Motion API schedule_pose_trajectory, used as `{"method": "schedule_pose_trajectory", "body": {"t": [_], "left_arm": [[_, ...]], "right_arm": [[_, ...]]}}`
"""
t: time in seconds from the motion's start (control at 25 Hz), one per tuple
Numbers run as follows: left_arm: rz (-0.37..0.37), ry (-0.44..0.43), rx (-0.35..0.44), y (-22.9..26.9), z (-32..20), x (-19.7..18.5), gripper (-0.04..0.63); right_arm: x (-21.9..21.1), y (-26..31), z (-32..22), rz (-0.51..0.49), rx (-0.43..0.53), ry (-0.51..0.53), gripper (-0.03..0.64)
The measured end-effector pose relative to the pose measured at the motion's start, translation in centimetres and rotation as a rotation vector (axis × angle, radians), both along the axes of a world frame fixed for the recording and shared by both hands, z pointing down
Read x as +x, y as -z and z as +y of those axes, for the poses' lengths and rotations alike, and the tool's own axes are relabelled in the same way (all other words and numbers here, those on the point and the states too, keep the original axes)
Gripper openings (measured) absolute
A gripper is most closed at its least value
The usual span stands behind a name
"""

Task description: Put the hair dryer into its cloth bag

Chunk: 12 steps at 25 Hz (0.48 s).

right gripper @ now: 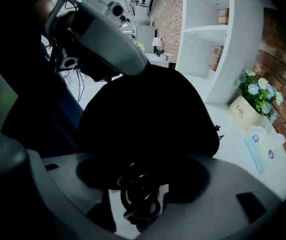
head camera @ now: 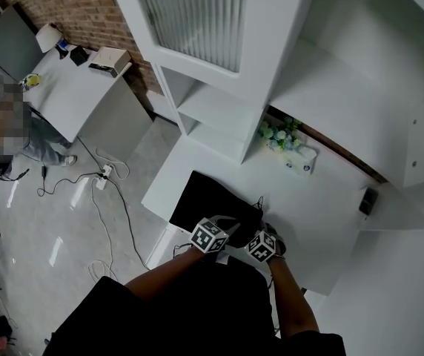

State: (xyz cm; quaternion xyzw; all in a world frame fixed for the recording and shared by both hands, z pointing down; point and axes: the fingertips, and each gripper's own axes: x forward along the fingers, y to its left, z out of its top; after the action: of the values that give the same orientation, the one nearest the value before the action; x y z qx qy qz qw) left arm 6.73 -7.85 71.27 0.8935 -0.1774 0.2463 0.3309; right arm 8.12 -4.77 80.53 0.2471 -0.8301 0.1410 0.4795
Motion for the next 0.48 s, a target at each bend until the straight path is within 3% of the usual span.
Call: {"method": "schedule_pose_trajectory", "body": {"t": [0.2,0.48], "left_arm": [[-0.014,-0.024,0.011,-0.2,0.2,0.1,0.035],[-0.009,-0.026,0.018,-0.5,0.3,0.0,0.035]], "right_arm": [[0.3,1.8,-0.1,-0.057,-0.024,-0.101,0.281],[2.5,2.3,1.3,0.031,0.008,-0.122,0.281]]}}
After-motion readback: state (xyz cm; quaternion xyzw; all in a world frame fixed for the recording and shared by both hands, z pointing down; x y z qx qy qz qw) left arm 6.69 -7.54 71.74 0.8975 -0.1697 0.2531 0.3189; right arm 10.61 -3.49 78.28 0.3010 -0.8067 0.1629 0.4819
